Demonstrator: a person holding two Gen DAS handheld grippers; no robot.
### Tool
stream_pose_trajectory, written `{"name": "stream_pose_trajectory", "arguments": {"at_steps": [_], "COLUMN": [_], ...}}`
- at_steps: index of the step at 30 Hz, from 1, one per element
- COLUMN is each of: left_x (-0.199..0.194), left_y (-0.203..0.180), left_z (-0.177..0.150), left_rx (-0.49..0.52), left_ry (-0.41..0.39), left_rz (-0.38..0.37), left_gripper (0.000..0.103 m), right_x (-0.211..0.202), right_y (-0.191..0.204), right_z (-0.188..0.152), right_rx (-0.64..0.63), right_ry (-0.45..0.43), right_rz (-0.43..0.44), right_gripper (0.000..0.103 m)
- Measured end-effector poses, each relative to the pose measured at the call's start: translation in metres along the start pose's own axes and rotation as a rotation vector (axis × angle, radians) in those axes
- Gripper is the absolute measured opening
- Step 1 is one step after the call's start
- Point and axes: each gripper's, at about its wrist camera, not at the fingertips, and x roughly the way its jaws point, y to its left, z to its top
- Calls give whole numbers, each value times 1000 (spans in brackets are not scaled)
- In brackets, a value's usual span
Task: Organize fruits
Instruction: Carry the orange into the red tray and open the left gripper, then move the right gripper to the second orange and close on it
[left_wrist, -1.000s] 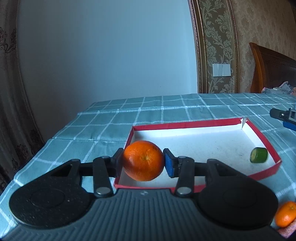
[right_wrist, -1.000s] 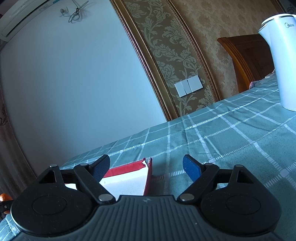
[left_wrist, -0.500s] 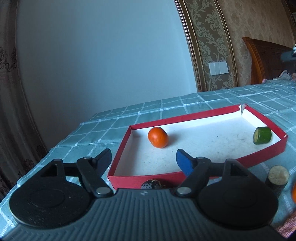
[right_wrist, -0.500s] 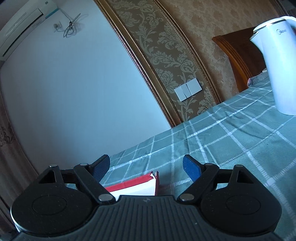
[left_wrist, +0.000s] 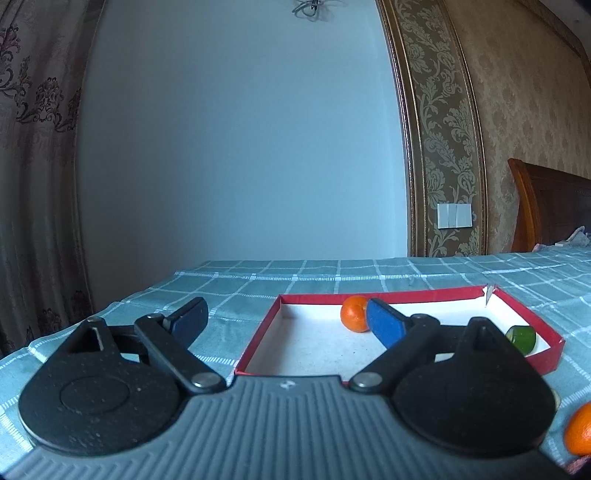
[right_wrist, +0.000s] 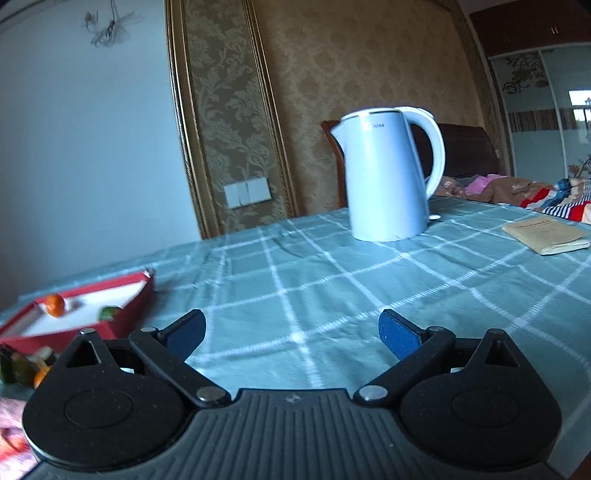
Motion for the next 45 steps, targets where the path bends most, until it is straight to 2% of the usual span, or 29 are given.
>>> {"name": "stream_pose_trajectory", "arguments": {"at_steps": [4, 5, 8, 9, 12, 15, 17, 18, 20, 24, 26, 29, 32, 35, 40, 45], "left_x": [-1, -1, 3, 3, 3, 2, 2, 3, 3, 6, 7, 9, 10, 13, 19, 24], "left_y": [5, 6, 6, 7, 7, 8, 9, 10, 11, 11, 13, 14, 15, 13, 11, 13], "left_z": [0, 0, 1, 1, 1, 0, 0, 0, 0, 1, 1, 1, 1, 1, 1, -1], "left_rx": [-21, -25, -34, -36, -36, -36, -41, -44, -51, -55, -59, -69, -70, -63, -49, -42], "left_ry": [-4, -1, 10, 12, 15, 16, 16, 16, 22, 37, 43, 57, 67, 85, 134, 194], "left_rz": [-4, -5, -7, -6, -5, -4, -4, -2, 0, -1, 5, 15, 26, 32, 40, 18], "left_gripper": [96, 96, 96, 96, 97, 99, 100, 102, 103, 103, 103, 103, 103, 103, 103, 103], "right_x": [44, 50, 66, 71, 86, 102, 111, 110, 100, 60, 43, 30, 21, 14, 11, 7], "right_y": [-20, -22, -9, -6, 11, 30, 41, 46, 51, 47, 48, 65, 87, 104, 134, 160], "right_z": [15, 17, 24, 27, 36, 43, 49, 52, 59, 70, 67, 50, 30, 13, 1, -9], "right_rx": [85, 68, -109, -155, -294, -370, -419, -431, -389, -159, -31, 19, -10, -54, -152, -260], "right_ry": [233, 274, 301, 298, 174, 87, 66, 63, 50, 13, 34, 104, 147, 138, 186, 179], "right_rz": [-41, -69, -116, -112, -112, -54, -3, -6, -16, 80, 159, 257, 308, 336, 379, 363], "right_gripper": [101, 101, 101, 101, 101, 101, 101, 101, 101, 101, 101, 101, 101, 101, 101, 101]}}
